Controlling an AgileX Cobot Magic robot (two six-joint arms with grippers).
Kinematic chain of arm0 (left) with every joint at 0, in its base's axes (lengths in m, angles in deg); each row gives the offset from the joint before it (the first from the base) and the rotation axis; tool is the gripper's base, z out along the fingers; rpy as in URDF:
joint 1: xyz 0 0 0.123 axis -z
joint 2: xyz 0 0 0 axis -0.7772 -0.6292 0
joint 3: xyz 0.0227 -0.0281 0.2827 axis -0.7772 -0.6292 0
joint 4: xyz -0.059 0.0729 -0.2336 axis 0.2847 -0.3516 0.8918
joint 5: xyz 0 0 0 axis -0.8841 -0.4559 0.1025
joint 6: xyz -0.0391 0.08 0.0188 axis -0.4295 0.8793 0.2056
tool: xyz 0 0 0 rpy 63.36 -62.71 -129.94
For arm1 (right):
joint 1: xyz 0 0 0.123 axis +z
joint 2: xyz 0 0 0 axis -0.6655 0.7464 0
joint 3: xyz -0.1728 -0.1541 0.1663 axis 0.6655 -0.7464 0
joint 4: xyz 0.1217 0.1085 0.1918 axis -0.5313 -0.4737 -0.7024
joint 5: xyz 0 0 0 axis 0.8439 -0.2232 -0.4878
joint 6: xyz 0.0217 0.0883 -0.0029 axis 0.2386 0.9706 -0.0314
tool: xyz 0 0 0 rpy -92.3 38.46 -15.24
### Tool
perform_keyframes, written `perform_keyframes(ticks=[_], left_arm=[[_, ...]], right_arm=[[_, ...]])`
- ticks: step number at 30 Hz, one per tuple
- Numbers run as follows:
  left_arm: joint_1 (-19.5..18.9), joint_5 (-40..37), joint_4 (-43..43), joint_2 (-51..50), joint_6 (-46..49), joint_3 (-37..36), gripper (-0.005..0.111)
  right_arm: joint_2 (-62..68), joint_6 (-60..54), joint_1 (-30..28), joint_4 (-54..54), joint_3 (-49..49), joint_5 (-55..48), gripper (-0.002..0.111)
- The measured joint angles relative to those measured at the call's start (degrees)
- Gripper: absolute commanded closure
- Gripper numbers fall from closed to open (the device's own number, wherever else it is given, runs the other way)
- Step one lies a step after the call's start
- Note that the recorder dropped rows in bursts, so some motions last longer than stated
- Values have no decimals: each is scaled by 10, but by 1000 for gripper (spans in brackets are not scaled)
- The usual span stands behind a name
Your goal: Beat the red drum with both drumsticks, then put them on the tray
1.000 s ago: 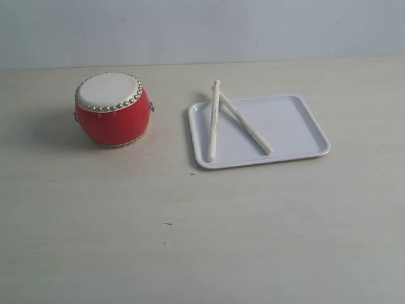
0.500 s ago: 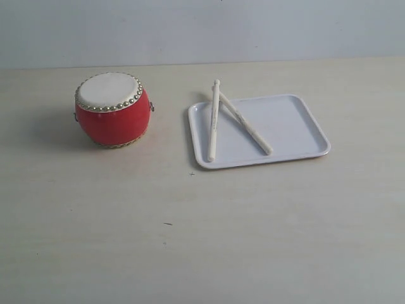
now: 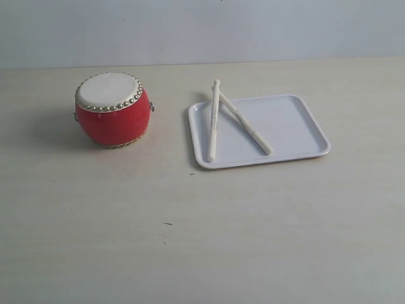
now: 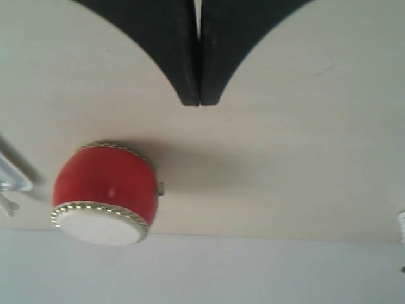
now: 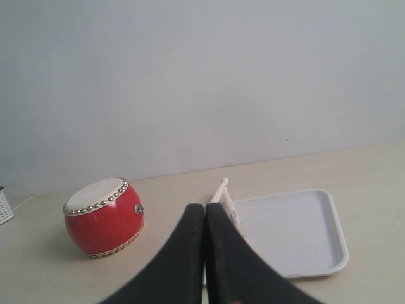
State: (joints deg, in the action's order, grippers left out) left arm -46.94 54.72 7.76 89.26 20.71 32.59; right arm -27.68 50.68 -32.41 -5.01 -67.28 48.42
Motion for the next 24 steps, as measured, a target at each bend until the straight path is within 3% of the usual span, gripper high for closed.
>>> perform_keyframes(ticks=[5,16,24], left_arm=[[-54,-1,0,0,-5,0,107],[-57,-1,0,0,-42,0,107],[-57,-1,0,0,6,0,107]], right_arm=[[0,0,0,0,0,0,108],[0,0,0,0,0,0,108],[0,0,0,0,0,0,108]])
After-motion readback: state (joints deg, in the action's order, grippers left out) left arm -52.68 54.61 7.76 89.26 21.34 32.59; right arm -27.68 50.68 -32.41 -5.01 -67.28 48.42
